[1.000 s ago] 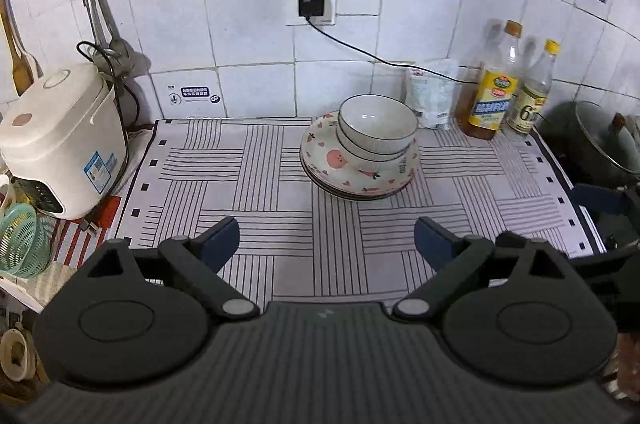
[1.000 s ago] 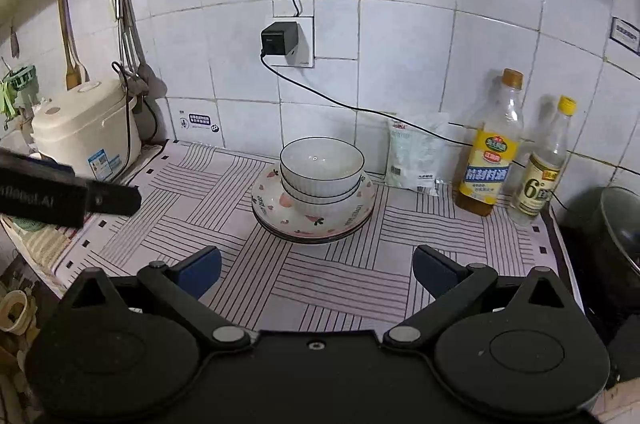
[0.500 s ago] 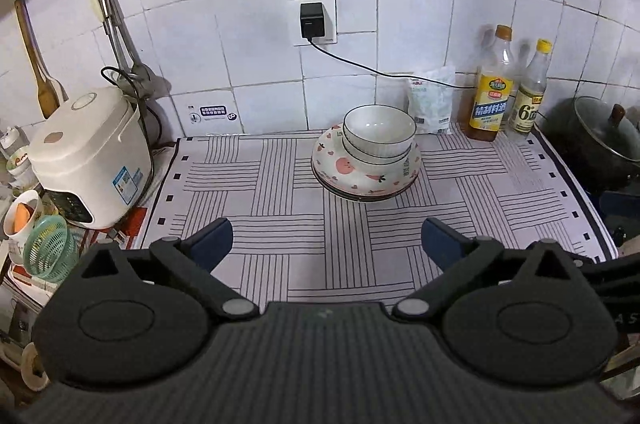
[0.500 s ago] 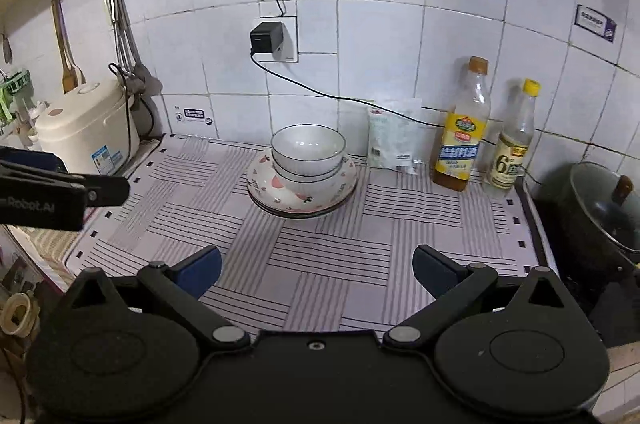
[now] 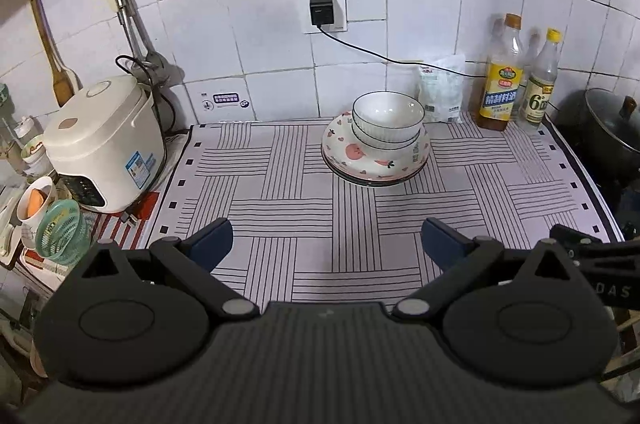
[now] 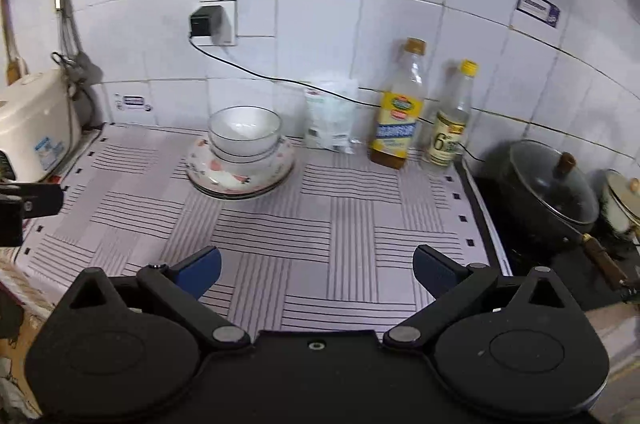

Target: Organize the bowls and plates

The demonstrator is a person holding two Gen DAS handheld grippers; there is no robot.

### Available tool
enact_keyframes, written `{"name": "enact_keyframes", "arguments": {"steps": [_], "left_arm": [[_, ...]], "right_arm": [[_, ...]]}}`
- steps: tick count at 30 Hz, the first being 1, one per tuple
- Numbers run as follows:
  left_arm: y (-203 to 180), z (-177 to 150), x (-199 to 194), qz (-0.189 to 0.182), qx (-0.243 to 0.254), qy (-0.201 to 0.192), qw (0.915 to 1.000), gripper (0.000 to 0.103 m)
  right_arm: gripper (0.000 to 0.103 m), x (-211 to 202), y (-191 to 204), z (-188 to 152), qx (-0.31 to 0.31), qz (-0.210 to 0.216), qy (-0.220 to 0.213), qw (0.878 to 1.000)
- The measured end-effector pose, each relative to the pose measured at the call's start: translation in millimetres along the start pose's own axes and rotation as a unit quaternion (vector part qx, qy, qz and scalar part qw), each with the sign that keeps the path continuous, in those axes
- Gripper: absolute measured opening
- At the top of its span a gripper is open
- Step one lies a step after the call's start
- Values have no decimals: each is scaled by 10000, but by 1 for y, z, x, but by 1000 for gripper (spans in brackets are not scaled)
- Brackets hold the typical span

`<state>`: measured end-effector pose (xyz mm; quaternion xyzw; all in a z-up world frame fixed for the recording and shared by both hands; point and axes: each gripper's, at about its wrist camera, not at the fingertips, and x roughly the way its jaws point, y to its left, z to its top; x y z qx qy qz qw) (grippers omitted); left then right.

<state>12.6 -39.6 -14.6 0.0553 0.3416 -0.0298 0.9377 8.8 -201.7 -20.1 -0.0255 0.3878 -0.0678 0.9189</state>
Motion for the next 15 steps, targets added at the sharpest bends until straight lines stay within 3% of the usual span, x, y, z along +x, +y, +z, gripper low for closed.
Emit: {"name": "enact_keyframes", "arguments": {"steps": [6, 15], "left_arm": [[0, -1, 2, 32, -90, -7, 10000, 102], [-2, -11, 3, -84, -77, -133, 9998, 102]], "right_arm": [[103, -2, -2, -5, 309, 9, -47, 9995], [103, -8, 4, -14, 254, 82, -280, 9993]]}}
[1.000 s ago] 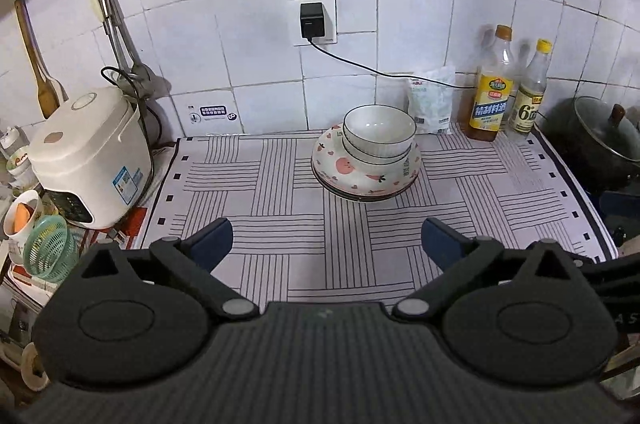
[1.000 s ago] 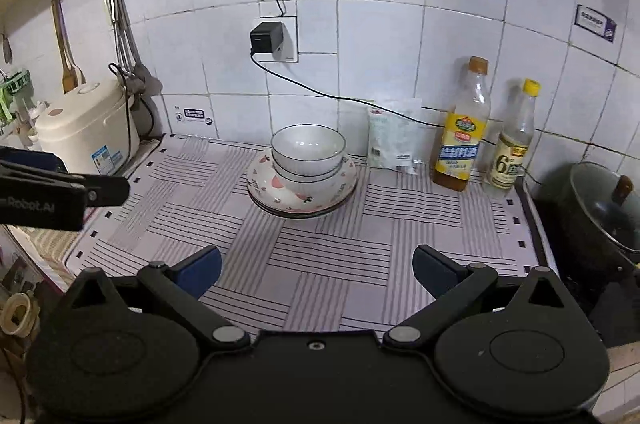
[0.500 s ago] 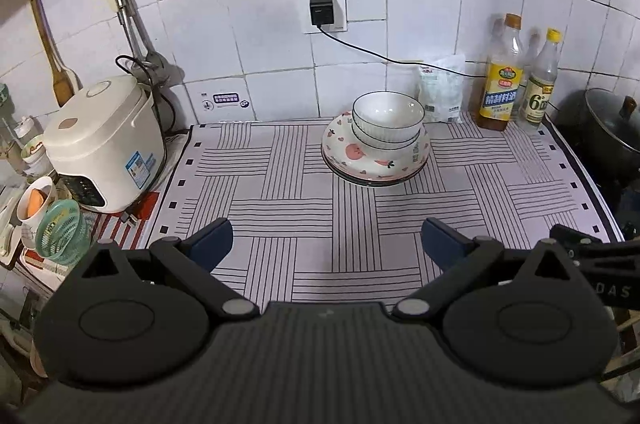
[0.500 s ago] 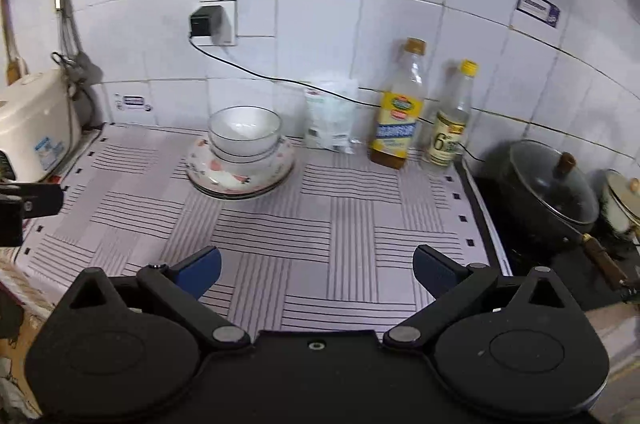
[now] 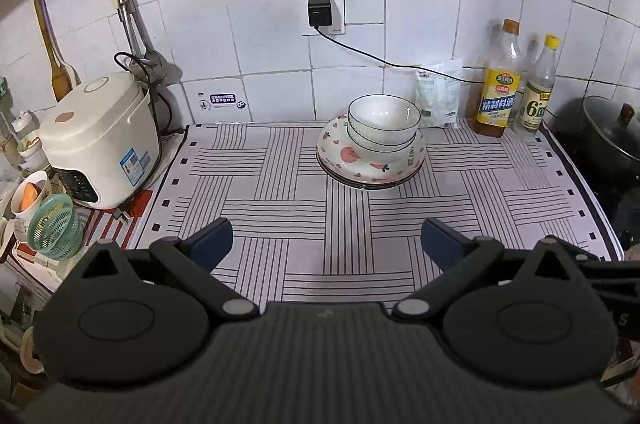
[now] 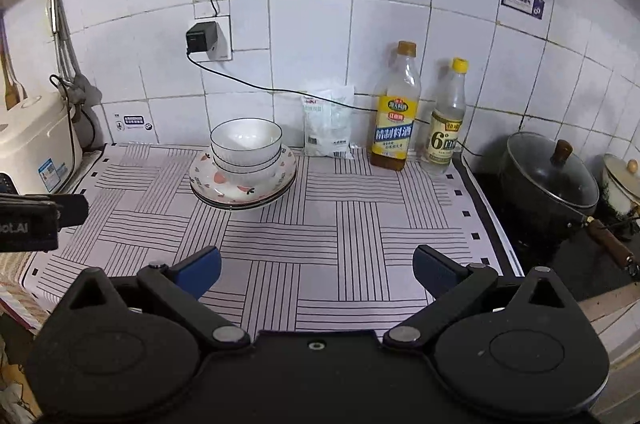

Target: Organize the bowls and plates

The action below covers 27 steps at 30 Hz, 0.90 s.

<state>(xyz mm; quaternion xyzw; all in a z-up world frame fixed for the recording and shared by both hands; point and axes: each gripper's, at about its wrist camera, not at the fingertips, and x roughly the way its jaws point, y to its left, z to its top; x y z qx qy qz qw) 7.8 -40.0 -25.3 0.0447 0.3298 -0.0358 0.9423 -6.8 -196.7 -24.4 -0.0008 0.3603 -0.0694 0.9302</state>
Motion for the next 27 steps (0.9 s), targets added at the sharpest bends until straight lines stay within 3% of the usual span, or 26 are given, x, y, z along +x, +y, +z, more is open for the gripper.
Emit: {"name": "enact_keyframes", "arguments": {"steps": [27], "left_arm": [[7, -17, 0, 191, -79, -191, 9996, 102]], "right_arm": [[103, 1, 1, -12, 123, 29, -89, 9999]]}}
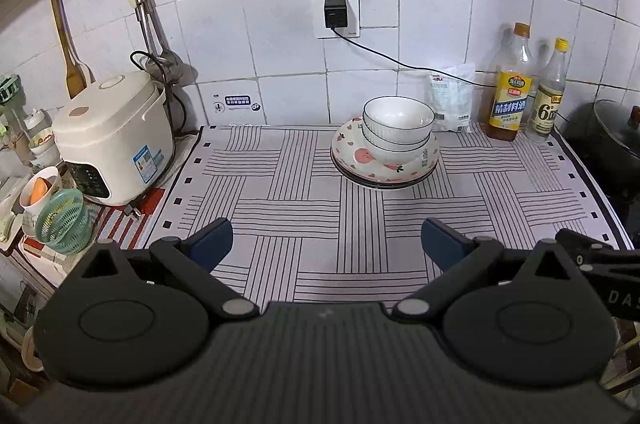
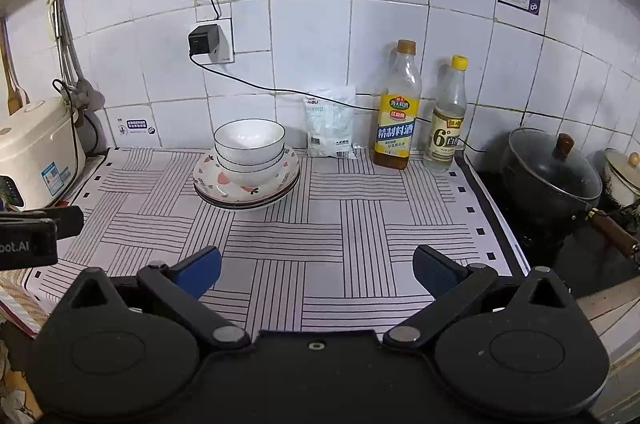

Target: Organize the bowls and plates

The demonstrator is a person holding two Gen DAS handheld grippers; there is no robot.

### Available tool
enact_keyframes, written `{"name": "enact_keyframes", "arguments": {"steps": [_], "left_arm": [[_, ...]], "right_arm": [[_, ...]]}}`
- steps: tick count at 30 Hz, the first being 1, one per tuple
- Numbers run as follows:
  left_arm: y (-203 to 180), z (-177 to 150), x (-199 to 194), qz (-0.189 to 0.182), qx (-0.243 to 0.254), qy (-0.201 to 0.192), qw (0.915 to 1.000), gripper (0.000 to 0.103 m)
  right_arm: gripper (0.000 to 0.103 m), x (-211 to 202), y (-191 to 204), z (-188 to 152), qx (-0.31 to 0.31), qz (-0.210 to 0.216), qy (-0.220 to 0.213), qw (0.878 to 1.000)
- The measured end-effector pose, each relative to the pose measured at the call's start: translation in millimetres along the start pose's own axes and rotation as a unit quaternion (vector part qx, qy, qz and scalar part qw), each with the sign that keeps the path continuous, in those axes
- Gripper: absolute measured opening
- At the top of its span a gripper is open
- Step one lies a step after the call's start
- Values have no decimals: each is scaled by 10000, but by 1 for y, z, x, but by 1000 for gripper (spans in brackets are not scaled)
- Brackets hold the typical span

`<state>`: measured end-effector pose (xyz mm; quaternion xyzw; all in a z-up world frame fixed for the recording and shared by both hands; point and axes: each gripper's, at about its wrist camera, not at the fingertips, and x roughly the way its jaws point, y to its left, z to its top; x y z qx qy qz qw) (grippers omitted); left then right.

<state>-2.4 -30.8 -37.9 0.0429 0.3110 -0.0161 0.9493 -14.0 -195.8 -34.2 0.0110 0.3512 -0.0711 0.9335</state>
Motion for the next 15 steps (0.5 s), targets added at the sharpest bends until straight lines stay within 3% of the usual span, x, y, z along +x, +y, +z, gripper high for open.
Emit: {"name": "enact_keyframes", "arguments": {"steps": [15], "left_arm": [[-8, 1, 1, -25, -42, 12, 10000, 102]], "right_arm": [[103, 4, -8, 0, 20, -29, 146, 9999]]}}
